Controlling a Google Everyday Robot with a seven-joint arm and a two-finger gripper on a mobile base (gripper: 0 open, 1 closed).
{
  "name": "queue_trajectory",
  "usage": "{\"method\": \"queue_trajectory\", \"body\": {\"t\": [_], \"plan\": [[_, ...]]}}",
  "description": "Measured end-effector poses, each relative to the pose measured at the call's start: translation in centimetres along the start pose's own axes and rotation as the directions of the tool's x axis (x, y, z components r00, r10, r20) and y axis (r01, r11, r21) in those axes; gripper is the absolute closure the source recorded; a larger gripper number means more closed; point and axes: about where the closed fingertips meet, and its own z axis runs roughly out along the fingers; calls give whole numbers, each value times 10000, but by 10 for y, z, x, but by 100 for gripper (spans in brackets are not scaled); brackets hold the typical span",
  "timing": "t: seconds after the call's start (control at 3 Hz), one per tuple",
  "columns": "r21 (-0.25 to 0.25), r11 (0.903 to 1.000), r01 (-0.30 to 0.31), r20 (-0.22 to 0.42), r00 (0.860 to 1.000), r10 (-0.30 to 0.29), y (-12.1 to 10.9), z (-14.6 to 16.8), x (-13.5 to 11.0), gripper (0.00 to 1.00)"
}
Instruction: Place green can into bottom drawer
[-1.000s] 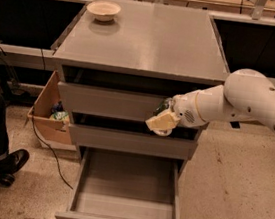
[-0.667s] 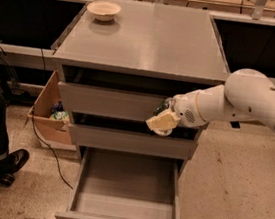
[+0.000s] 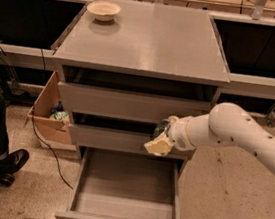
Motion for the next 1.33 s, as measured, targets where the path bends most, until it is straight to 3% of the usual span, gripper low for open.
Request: {"method": "queue_trajectory", "body": {"t": [0.33,0.67,1.0,1.33], "plan": [[-252,9997,-20,-103,9999,18,-5,60,72,100],[-782,9960,-425,-184,9990,411,-1,109,130,100],[-1350,9863,-950,-221,9954,929,10,157,179,100],[-1606,9799,-1185,-243,9929,1161,18,174,195,100]]}}
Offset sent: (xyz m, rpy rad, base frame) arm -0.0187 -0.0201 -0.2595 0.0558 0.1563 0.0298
